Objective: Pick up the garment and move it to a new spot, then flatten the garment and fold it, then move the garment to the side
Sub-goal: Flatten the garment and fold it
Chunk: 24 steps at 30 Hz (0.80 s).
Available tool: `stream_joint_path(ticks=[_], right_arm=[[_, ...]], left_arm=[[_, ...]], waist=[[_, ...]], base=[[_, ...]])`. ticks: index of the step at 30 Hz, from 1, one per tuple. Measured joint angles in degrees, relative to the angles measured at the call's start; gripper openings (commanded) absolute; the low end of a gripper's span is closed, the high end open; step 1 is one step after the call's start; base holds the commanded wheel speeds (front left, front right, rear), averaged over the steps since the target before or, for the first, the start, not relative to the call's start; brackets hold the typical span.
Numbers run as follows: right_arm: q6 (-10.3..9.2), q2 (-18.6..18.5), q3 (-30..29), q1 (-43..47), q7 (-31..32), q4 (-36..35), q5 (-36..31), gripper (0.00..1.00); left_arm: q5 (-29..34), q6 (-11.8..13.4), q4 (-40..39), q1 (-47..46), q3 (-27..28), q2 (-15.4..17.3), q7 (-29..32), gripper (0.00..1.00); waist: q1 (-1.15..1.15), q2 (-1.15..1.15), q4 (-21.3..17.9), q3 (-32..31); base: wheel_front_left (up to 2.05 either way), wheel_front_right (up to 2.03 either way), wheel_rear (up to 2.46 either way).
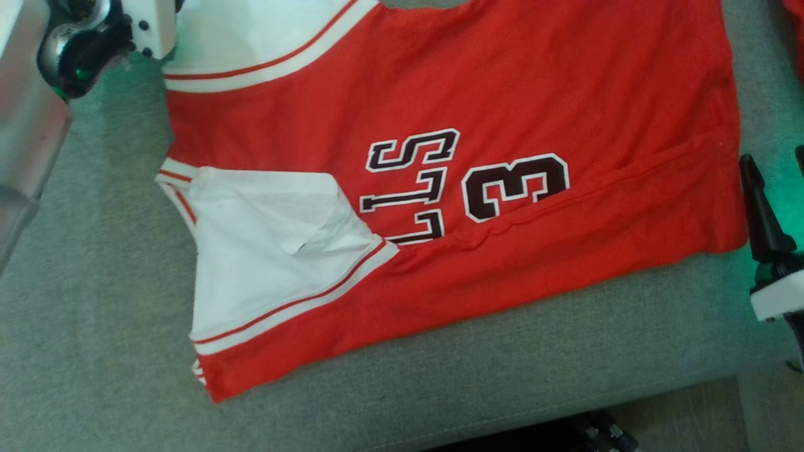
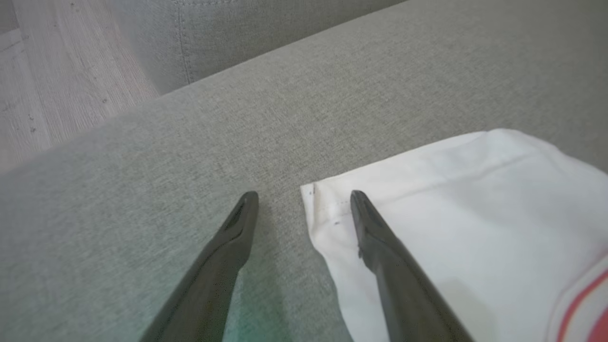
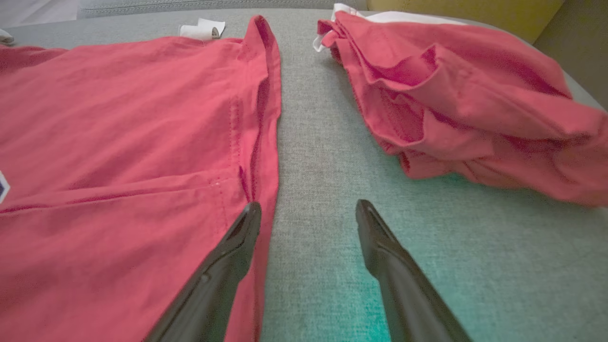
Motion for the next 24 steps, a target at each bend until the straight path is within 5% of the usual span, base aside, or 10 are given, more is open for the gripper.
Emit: stream_joint_path(ticks=[2,4,10,16,24], right_arm=[[0.00,0.10,0.49,-0.99,-0.48,0.60,0.18,1.00],[0.00,0.10,0.58,-1.70,-0.75,1.21,0.47,1.00],[0.00,-0.38,1.16,-3.14,-1.15,1.86,0.74,1.00],[0.00,-1.04,5.47,-14.42,3.15,1.58,4.91,1.00],[0.00,-1.71,11.72,-30.71,12.33,13.57,7.08,1.00]], left_arm=[[0.00,-0.33,0.42,-0.38,-1.04,0.43,0.11,0.95],[-0.25,-0.42,0.20,-1.19,-1.92,0.97,0.90,0.00],[-2.38,-0.42,-2.41,-2.03,-5.75,2.20,-0.26,0.00],[-2.42,-0.42,-3.53,-2.96,-8.90,3.44,-3.80,0.00],[-4.26,-0.42,-4.59,-5.65,-12.66,3.43,-5.56,0.00]], waist=[[0.00,0.00,-0.67,0.57],[0.00,0.00,-1.13,0.94],[0.00,0.00,-0.95,0.80],[0.00,0.00,0.10,-0.29],[0.00,0.00,2.95,-0.92]], base=[[0.00,0.00,0.00],[0.00,0.00,0.00],[0.00,0.00,0.00],[0.00,0.00,0.00],[0.00,0.00,0.00]])
